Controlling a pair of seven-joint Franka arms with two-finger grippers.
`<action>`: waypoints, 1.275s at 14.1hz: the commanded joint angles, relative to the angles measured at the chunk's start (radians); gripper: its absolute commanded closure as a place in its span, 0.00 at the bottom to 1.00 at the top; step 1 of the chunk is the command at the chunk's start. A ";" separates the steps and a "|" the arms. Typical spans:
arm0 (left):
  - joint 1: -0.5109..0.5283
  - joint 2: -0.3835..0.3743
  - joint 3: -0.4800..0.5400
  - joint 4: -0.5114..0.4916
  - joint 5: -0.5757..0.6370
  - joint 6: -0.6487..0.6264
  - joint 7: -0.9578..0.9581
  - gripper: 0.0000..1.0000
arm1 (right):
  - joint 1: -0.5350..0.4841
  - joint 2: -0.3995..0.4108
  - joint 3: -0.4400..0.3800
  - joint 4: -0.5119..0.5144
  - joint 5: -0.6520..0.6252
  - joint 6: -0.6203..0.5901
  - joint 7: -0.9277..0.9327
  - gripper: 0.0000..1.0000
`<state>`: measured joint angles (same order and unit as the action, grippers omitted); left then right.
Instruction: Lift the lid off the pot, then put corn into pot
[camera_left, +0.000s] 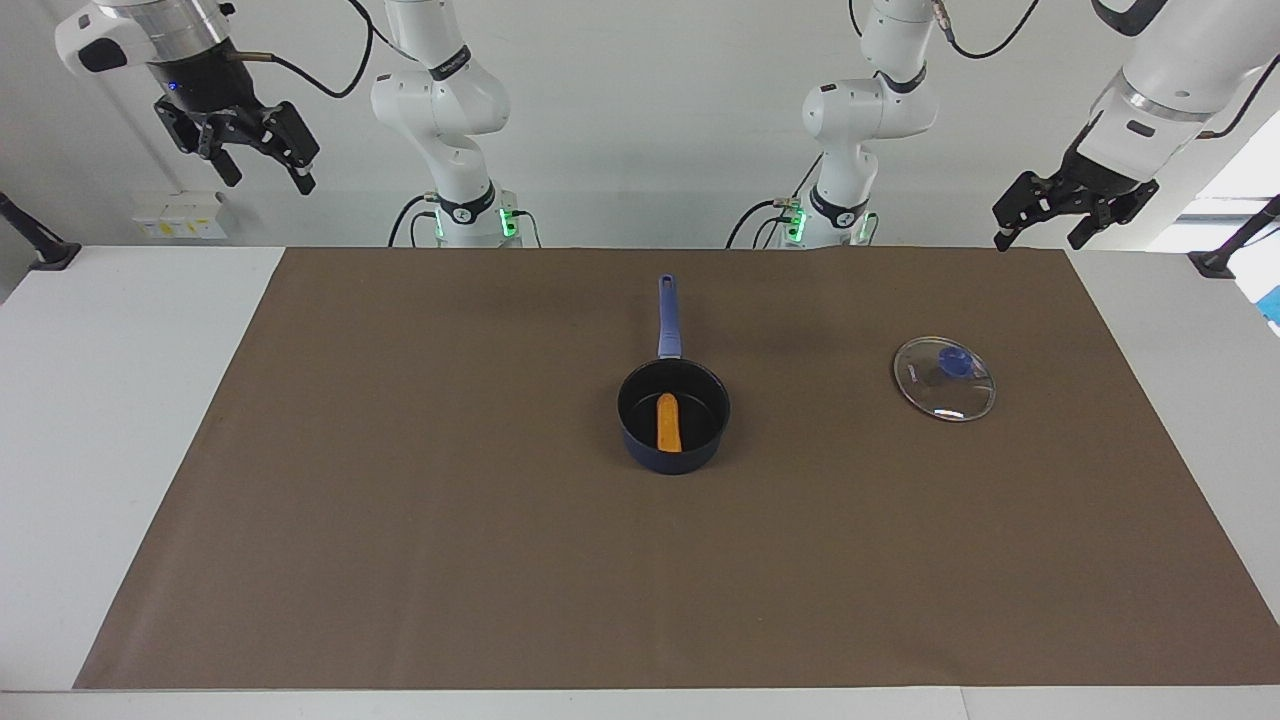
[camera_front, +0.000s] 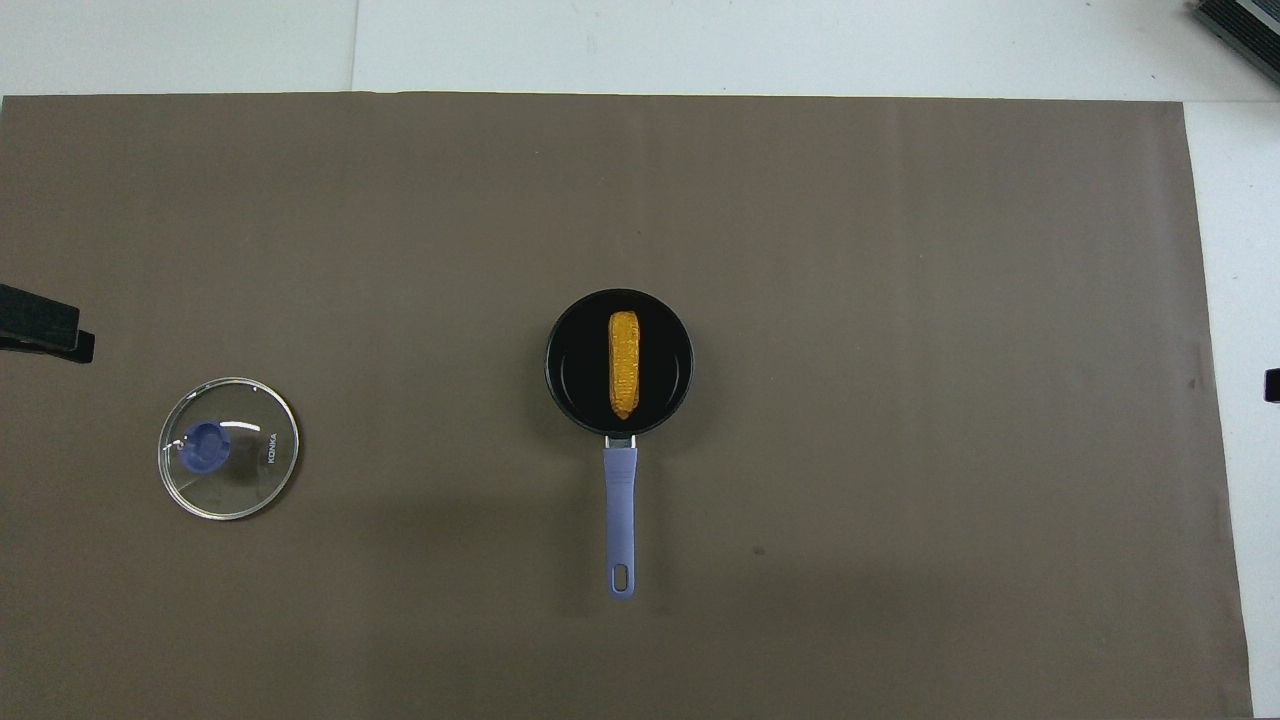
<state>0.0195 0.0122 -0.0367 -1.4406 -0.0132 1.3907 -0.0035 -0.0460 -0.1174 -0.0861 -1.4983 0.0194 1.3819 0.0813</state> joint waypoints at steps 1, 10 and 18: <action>-0.004 0.000 0.003 0.016 0.012 -0.013 0.010 0.00 | -0.005 -0.004 0.003 -0.006 0.016 0.003 -0.028 0.00; -0.009 -0.006 0.003 0.009 0.012 -0.002 0.010 0.00 | 0.025 -0.007 0.011 -0.072 -0.006 0.025 -0.022 0.00; -0.009 -0.008 0.003 0.006 0.012 -0.002 0.011 0.00 | 0.067 -0.004 0.016 -0.077 -0.055 0.048 -0.015 0.00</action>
<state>0.0188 0.0112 -0.0383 -1.4404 -0.0132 1.3916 -0.0026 0.0108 -0.1101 -0.0733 -1.5608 -0.0212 1.4081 0.0809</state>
